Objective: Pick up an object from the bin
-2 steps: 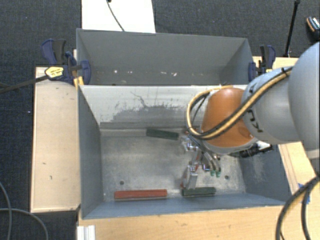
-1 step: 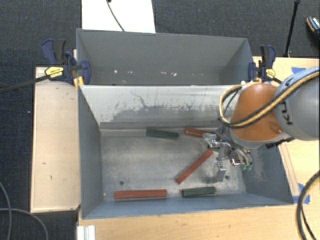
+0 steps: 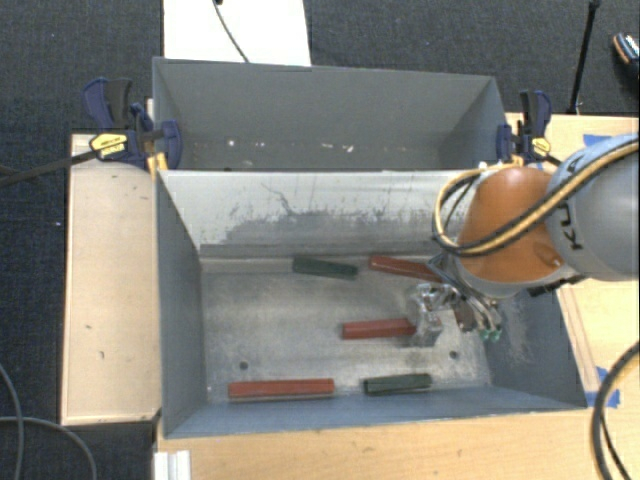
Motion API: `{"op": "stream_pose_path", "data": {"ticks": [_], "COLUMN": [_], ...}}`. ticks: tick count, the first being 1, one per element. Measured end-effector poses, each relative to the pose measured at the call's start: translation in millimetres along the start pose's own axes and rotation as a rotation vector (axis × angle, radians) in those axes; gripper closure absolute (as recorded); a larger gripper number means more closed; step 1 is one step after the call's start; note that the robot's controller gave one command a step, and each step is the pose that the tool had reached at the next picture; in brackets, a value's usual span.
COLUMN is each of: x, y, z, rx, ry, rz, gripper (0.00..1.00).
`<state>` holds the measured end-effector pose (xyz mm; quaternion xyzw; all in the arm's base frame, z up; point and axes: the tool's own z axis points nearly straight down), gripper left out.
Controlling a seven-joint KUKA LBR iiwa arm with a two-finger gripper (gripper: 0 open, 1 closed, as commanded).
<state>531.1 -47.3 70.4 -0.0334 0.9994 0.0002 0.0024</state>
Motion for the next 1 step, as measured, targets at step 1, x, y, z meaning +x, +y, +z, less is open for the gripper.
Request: {"op": "stream_pose_path", "data": {"ticks": [1], "x": [0.4], "y": [-4.3], "z": [-169.3], "rx": [0.002], "ry": [-0.007], "rz": [0.028], "gripper": [1.0]}}
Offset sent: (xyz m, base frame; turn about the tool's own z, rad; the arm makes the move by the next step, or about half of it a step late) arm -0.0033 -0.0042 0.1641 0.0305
